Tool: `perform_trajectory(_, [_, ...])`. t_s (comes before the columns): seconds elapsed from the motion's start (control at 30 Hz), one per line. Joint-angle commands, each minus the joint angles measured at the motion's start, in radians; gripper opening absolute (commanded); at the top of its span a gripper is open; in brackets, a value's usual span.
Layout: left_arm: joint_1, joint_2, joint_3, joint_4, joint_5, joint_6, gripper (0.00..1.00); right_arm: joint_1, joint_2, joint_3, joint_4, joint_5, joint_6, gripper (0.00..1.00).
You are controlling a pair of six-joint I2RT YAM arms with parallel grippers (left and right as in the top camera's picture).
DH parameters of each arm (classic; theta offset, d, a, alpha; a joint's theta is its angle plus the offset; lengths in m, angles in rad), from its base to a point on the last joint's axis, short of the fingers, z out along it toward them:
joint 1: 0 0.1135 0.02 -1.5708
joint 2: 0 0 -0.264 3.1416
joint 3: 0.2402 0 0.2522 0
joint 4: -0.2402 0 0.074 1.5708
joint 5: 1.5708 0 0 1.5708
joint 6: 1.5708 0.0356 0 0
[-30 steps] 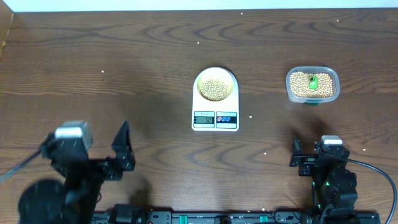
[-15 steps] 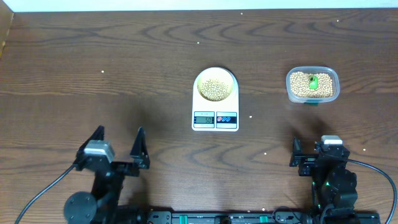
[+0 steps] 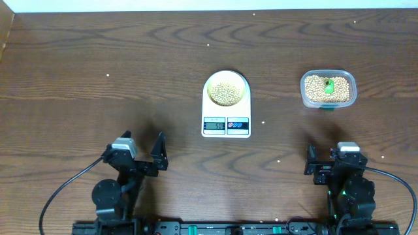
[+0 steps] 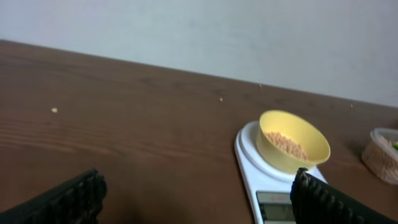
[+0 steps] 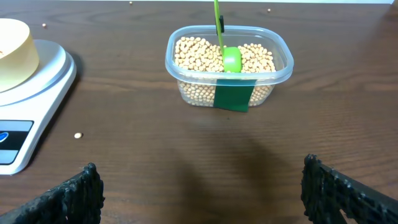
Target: Scoop item into bowl and weigh 50g on scale
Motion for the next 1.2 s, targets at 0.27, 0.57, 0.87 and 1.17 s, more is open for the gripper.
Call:
perform_trajectory(0.27, [-0.073,-0.067,-0.103,0.02,-0.201,0.007,0.97,0.002,-0.002,-0.003,0.0,-0.005,-0.011,0.99])
perform_trajectory(0.57, [-0.073,-0.067,-0.106,0.02,-0.272,0.006,0.98,0.002,-0.002,-0.003,0.0,-0.005,-0.011,0.99])
perform_trajectory(0.87, [-0.073,-0.067,-0.106,0.019,-0.272,0.006,0.31,0.002,-0.002,-0.003,0.0,-0.005,-0.011,0.99])
perform_trajectory(1.17, [-0.073,-0.066,-0.106,0.018,-0.272,0.006,0.43,0.002,-0.002,-0.003,0.0,-0.005,-0.011,0.99])
